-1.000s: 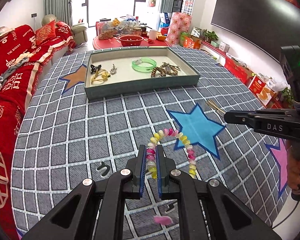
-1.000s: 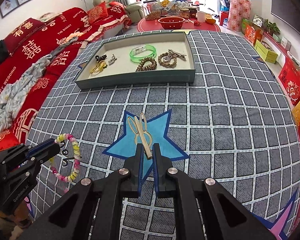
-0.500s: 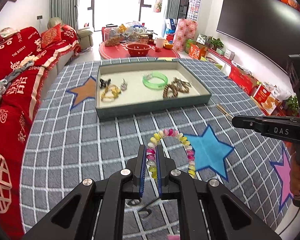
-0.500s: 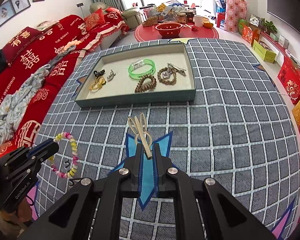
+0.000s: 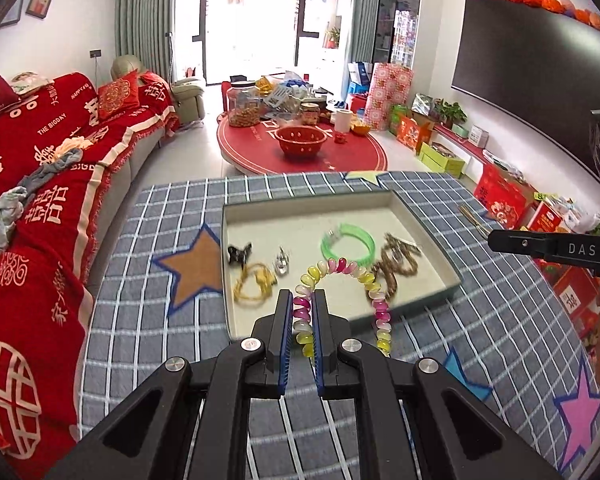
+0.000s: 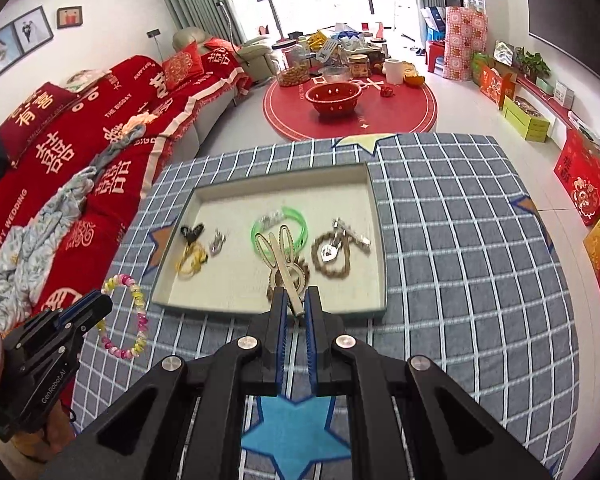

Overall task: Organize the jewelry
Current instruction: 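Lift both held items and carry them over the tray, then lower the bead bracelet and hair clips into the tray and open both tools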

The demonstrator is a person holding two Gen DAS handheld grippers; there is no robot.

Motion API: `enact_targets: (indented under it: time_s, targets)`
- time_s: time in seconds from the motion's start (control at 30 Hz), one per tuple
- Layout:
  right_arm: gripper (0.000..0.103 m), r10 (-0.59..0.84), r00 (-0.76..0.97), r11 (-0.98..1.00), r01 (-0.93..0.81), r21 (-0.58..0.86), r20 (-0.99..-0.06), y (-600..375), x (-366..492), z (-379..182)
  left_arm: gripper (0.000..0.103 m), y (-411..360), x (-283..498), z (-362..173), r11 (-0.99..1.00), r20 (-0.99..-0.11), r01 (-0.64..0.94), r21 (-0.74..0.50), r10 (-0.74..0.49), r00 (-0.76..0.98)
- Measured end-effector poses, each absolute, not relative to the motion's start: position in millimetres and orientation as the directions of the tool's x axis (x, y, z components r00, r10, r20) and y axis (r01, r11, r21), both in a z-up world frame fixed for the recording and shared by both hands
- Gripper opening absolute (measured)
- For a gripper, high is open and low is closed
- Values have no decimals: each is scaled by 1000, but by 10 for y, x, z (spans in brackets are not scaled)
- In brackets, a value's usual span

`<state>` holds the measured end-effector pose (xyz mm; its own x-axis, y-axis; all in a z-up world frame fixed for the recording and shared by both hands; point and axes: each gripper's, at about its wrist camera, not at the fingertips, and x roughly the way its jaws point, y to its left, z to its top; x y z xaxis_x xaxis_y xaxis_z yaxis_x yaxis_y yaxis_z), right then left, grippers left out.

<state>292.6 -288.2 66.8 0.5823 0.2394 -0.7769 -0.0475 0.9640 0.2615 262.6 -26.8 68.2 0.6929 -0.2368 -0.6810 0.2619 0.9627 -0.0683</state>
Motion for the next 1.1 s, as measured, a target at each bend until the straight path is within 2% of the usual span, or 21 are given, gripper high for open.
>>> enact_targets:
  time_s: [0.23, 0.47, 0.7, 1.1]
  targets:
    - [9, 216, 592, 967, -17, 256, -776, -2939, 3425, 674, 22, -336, 3175, 669, 976, -680, 211, -48, -187, 709]
    - [9, 210, 566, 966, 7, 260, -797, -2909, 3808, 364, 22, -394, 3590, 335, 986, -727, 157, -56, -148, 671]
    - [9, 193, 524, 971, 17, 237, -830, -2862, 3971, -35, 22, -554, 3722, -14, 985, -759, 172, -8, -118, 640]
    - [9, 155, 483, 978, 46, 202, -862, -2869, 4050, -447, 22, -682, 3776, -234, 982, -782, 186, 43, -83, 618]
